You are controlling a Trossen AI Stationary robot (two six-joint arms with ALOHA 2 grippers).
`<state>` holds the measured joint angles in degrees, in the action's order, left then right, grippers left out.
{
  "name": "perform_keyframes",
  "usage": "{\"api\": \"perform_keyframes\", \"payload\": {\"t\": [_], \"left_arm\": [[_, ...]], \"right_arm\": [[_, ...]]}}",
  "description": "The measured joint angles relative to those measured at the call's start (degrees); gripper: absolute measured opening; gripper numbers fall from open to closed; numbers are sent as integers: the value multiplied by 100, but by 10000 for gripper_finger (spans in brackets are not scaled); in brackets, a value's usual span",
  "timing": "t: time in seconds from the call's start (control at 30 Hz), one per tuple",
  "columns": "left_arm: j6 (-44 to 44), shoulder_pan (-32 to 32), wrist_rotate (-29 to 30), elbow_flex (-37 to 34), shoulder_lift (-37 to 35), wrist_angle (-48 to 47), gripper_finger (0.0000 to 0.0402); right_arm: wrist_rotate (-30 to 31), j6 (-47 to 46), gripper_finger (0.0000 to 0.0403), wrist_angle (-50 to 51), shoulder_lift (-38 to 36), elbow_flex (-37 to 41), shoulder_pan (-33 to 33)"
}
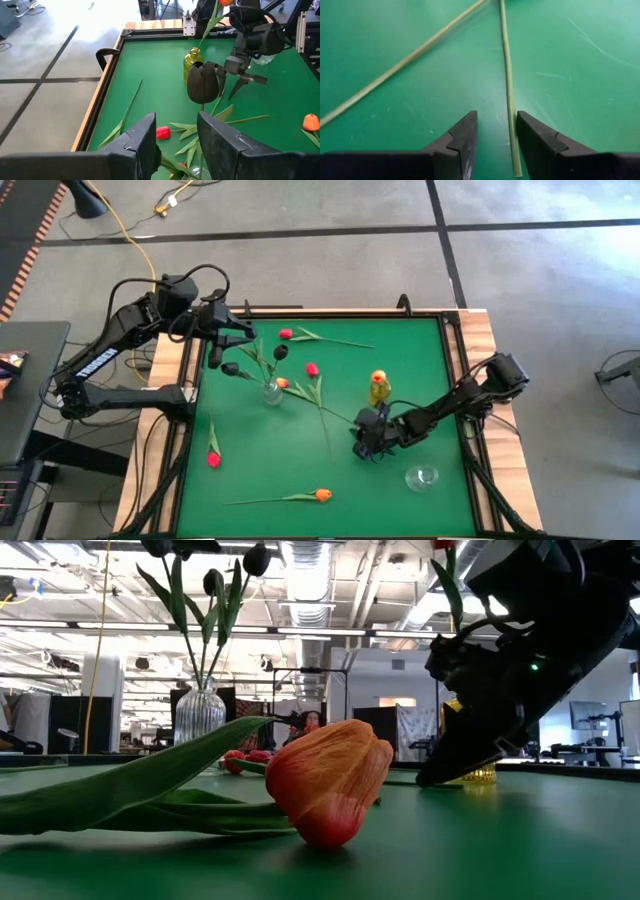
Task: Sort flowers into vase by color
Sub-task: Put the top orange tulip into the yellow vase
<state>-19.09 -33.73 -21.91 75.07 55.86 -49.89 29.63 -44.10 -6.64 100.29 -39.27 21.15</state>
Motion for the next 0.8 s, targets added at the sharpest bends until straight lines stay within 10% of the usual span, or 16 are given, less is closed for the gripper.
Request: {"api": "perform_keyframes", "payload": {"t": [0.4, 0.8], "left_arm": [[10, -1, 0, 0, 0, 2, 132], [48, 1, 0, -2, 0, 17, 132]], "right_arm": [[-410, -425, 21, 398, -42, -77, -38], [204, 70, 17, 1973, -466, -978, -26]]}}
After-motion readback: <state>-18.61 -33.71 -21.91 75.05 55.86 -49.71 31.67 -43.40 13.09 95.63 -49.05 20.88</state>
